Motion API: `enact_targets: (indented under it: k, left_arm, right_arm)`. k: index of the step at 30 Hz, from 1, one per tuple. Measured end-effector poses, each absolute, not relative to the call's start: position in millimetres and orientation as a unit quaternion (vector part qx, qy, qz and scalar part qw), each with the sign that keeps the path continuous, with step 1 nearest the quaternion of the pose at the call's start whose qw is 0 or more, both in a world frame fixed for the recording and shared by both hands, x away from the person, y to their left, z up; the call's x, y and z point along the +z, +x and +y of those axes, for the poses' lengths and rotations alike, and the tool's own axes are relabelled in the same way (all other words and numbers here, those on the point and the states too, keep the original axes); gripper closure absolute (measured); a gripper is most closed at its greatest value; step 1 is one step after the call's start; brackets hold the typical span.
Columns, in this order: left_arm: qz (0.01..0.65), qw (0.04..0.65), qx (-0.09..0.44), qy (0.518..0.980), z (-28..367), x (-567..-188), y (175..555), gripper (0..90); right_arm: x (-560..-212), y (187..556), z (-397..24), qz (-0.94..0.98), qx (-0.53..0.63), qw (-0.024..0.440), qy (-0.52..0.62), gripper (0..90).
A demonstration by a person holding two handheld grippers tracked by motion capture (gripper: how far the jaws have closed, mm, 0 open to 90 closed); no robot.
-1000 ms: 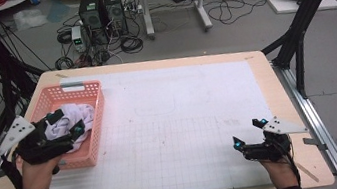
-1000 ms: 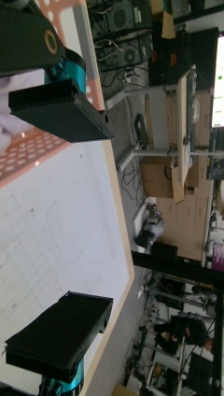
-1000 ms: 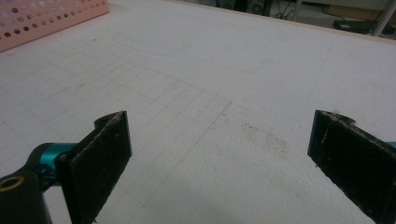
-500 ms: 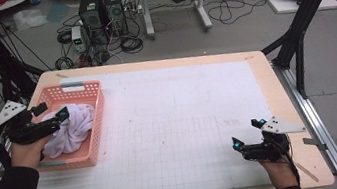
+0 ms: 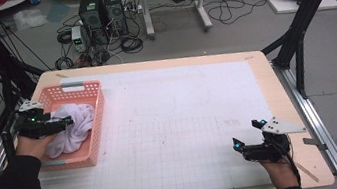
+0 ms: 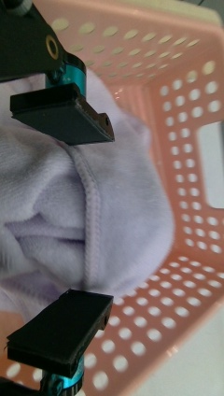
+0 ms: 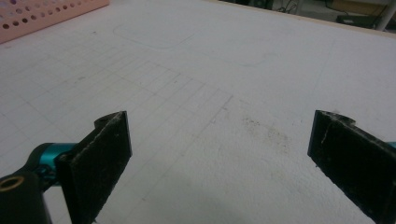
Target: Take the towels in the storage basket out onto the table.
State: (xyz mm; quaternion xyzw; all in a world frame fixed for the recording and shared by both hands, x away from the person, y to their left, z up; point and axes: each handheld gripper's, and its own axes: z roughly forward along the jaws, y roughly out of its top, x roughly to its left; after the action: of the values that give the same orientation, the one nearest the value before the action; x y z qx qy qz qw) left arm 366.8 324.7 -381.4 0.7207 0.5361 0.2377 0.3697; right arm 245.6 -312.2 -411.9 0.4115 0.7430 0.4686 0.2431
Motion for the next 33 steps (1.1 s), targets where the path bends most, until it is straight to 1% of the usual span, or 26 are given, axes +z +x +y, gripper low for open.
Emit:
enact_targets:
  k: [1, 4, 5, 7, 8, 9, 14, 18, 19, 20, 21, 22, 23, 25, 28, 30, 32, 33]
  left_arm:
    - [0.540, 0.358, 0.228, 0.727, 323.3, -384.7, 370.0, 17.8]
    - [0.539, 0.346, 0.220, 0.736, 320.3, -387.1, 373.0, 17.0]
    - [0.542, 0.322, 0.214, 0.746, 318.5, -391.2, 377.2, 15.8]
    - [0.544, 0.310, 0.207, 0.752, 318.8, -394.6, 379.5, 13.4]
    - [0.551, 0.295, 0.200, 0.755, 319.5, -399.1, 382.3, 13.4]
    - [0.569, 0.286, 0.174, 0.751, 321.5, -407.6, 387.8, 9.7]
    - [0.574, 0.278, 0.161, 0.753, 319.6, -414.3, 392.9, 6.9]
    - [0.567, 0.278, 0.148, 0.761, 320.6, -416.9, 393.4, 9.6]
    - [0.564, 0.282, 0.144, 0.763, 321.4, -417.2, 393.1, 21.4]
    - [0.567, 0.283, 0.142, 0.761, 323.5, -416.3, 392.2, 29.1]
    - [0.567, 0.283, 0.142, 0.761, 323.5, -416.3, 392.2, 33.2]
    - [0.566, 0.285, 0.140, 0.761, 323.6, -415.8, 391.8, 33.2]
    - [0.565, 0.286, 0.143, 0.760, 323.6, -415.1, 391.4, 41.8]
    - [0.570, 0.292, 0.143, 0.754, 325.0, -412.9, 390.4, 47.9]
    - [0.573, 0.306, 0.150, 0.745, 325.9, -409.2, 388.9, 53.1]
    - [0.573, 0.314, 0.155, 0.741, 325.8, -407.9, 388.1, 54.5]
    - [0.573, 0.339, 0.165, 0.728, 328.4, -402.2, 384.9, 54.9]
    - [0.573, 0.339, 0.165, 0.728, 328.4, -402.2, 384.9, 55.0]
  right_arm:
    - [-412.1, 245.6, -312.1, 0.743, 0.469, 0.243, 0.412, 4.9]
    - [-412.4, 245.4, -312.2, 0.743, 0.467, 0.241, 0.414, 4.9]
    - [-412.4, 245.4, -312.2, 0.743, 0.467, 0.241, 0.414, 4.9]
    - [-412.3, 245.5, -312.0, 0.743, 0.467, 0.243, 0.412, 4.9]
    - [-412.3, 245.5, -312.0, 0.743, 0.467, 0.243, 0.412, 4.9]
    - [-412.2, 245.0, -311.3, 0.743, 0.467, 0.241, 0.415, 4.9]
    - [-412.4, 244.5, -311.3, 0.744, 0.466, 0.241, 0.413, 4.9]
    - [-413.0, 244.5, -313.7, 0.743, 0.466, 0.241, 0.415, 4.9]
    - [-412.5, 243.4, -313.7, 0.741, 0.467, 0.241, 0.417, 4.9]
    - [-412.3, 243.0, -313.5, 0.743, 0.466, 0.239, 0.417, 4.9]
    - [-412.3, 243.0, -313.5, 0.743, 0.466, 0.239, 0.417, 4.9]
    - [-412.4, 242.9, -313.5, 0.743, 0.466, 0.240, 0.416, 4.9]
    - [-412.7, 242.9, -313.9, 0.743, 0.465, 0.239, 0.417, 4.9]
    - [-412.7, 243.1, -314.4, 0.742, 0.467, 0.240, 0.418, 4.9]
    - [-411.7, 242.8, -315.5, 0.736, 0.471, 0.240, 0.422, 4.9]
    - [-411.5, 242.9, -315.8, 0.735, 0.471, 0.241, 0.423, 4.9]
    - [-411.1, 242.5, -315.5, 0.734, 0.472, 0.241, 0.424, 4.9]
    - [-411.2, 242.6, -315.3, 0.734, 0.473, 0.241, 0.424, 4.9]
